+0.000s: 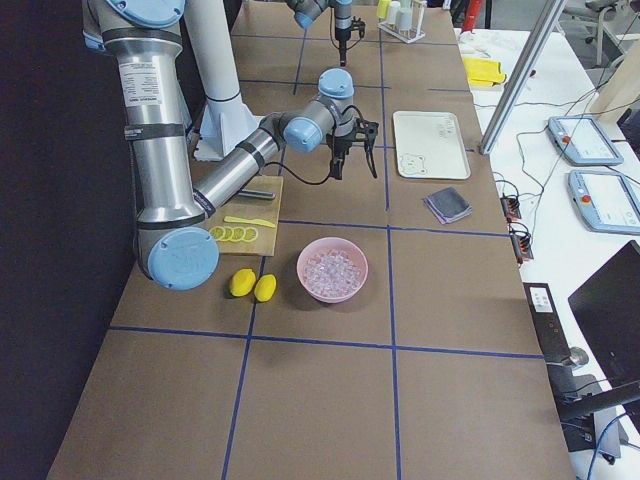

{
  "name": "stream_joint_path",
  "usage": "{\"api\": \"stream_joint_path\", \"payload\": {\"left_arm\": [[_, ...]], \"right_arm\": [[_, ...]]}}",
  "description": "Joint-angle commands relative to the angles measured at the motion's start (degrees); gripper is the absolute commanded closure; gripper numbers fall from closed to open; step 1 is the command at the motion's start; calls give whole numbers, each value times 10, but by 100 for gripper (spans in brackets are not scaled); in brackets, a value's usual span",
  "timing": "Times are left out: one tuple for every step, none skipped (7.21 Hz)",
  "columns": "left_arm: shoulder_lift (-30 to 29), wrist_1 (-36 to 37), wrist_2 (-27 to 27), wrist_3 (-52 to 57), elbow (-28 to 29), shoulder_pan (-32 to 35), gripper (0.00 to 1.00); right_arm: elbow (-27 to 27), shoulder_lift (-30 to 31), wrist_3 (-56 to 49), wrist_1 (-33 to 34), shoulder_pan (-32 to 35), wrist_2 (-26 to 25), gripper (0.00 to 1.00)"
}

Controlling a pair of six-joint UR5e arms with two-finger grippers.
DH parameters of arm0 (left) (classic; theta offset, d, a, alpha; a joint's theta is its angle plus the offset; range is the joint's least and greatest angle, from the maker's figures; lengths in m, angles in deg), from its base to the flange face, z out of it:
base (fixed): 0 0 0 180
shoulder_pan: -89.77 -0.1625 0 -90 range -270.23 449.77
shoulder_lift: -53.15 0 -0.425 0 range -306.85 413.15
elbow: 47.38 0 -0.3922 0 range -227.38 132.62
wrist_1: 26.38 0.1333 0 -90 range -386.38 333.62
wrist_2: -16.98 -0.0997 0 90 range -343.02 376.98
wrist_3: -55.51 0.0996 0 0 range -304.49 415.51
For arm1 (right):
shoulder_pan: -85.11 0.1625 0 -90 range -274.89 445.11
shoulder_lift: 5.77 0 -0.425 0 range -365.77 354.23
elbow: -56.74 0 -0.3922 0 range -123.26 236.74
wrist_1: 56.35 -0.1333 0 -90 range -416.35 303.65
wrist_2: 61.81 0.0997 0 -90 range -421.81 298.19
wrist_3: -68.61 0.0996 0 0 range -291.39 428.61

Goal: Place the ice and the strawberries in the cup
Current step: 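Close the left gripper on the red strawberry and lift it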

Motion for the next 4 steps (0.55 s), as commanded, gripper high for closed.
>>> {"api": "stream_joint_path", "payload": {"left_arm": [[1,1,1,0,3,1,2],[0,1,-1,0,6,0,3],[-1,1,-2,1,9,-1,3],[0,1,-3,2,9,0,5]], "right_arm": [[-1,0,0,0,0,0,1],[-1,0,0,0,0,0,1],[-2,0,1,0,0,0,1],[-3,0,1,0,0,0,1]]}}
